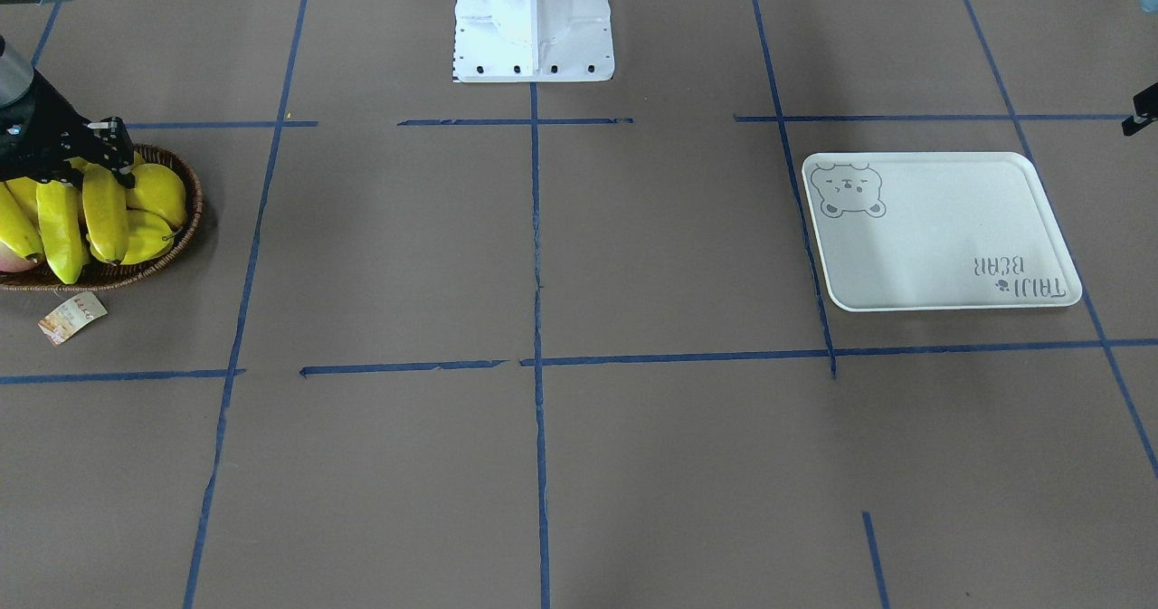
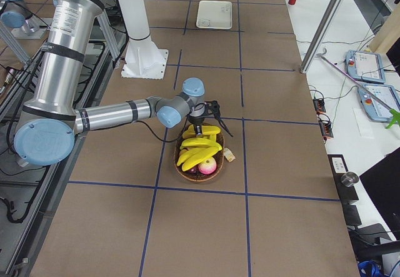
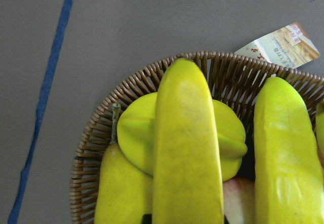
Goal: Transfer all bananas from basket to plate
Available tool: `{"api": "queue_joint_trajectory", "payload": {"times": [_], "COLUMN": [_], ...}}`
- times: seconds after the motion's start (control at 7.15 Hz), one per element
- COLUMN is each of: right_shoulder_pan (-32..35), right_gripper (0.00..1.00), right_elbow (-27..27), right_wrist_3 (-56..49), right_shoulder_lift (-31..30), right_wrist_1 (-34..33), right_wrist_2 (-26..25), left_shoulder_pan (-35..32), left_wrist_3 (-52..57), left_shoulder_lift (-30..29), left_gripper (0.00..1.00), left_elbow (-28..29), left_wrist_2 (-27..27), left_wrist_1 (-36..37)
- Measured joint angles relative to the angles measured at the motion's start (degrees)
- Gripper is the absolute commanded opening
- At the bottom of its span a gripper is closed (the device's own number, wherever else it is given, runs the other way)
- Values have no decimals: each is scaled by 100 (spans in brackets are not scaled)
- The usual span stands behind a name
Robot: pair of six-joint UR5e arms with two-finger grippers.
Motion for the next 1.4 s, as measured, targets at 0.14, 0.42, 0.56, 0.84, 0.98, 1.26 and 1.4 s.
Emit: {"api": "queue_joint_trajectory", "payload": {"times": [0.14, 0.42, 0.56, 0.84, 0.98, 1.26, 1.4], "right_shoulder_pan": [7, 30, 110, 461, 581, 662, 667], "right_gripper": [8, 8, 8, 8, 10, 10, 10], "right_elbow": [11, 129, 261, 431, 508, 539, 531], "right_wrist_3": [2, 2, -2, 3, 10, 47, 146], "right_shoulder_lift": [3, 8, 6, 35, 94, 323, 464], "right_wrist_1": [6, 8, 3, -2, -3, 1, 3], "right_wrist_2": [5, 69, 190, 645, 832, 979, 985], "left_shoulder_pan": [0, 0, 0, 0, 0, 5, 7], "left_wrist_3": [0, 0, 0, 0, -11, -21, -16], "left_shoulder_lift": [0, -4, -7, -13, -21, -31, -33], "left_gripper": [100, 100, 100, 100, 100, 100, 100], "left_elbow": [0, -5, -7, -11, -33, -142, -228], "left_wrist_2": [-4, -6, -7, -7, -5, 4, 2], "left_wrist_1": [0, -5, -7, -8, -9, 0, -3]}}
